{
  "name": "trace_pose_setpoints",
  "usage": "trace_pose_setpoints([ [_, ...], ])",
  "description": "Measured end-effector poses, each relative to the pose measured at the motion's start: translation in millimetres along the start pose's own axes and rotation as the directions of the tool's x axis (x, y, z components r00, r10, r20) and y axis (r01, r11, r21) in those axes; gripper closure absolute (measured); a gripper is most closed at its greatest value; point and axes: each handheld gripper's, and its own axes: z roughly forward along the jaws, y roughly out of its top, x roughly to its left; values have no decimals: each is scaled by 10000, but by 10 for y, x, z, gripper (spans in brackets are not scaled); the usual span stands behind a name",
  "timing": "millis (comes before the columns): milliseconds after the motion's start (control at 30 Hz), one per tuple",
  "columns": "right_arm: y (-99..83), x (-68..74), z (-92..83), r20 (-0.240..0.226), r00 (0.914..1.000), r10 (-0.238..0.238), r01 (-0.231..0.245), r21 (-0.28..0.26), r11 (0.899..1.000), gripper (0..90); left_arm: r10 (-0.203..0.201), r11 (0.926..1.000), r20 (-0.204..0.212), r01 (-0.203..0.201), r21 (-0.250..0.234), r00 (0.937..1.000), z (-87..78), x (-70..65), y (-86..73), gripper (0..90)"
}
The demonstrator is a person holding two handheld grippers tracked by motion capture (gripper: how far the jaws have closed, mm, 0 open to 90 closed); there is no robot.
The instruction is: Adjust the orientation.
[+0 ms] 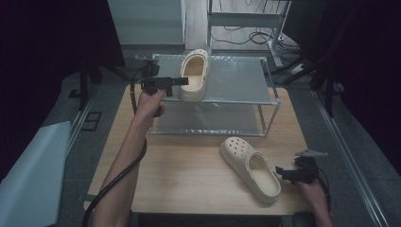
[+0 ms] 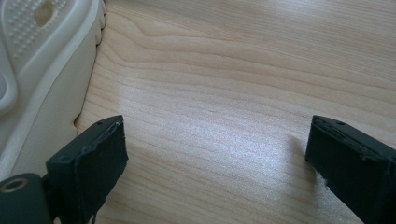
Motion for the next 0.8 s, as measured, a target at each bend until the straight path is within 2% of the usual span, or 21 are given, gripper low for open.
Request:
trace_pose_setpoints([
  [267,1,1,-4,3,10000,-31,31,-59,10000,51,433,9983,27,-433,396,9991,-71,-66,-241,0],
  [433,-2,4,-5,16,10000,-74,74,-20,10000,51,565,9974,149,-571,431,9983,-99,-113,-378,0],
  [567,-7,4,-7,49,10000,-65,66,-44,10000,51,898,9945,380,-917,501,9952,-114,-162,-480,0],
  [800,-8,8,-9,51,9999,-91,91,-47,9999,51,1557,9852,386,-1580,662,9870,-87,-240,-721,0],
])
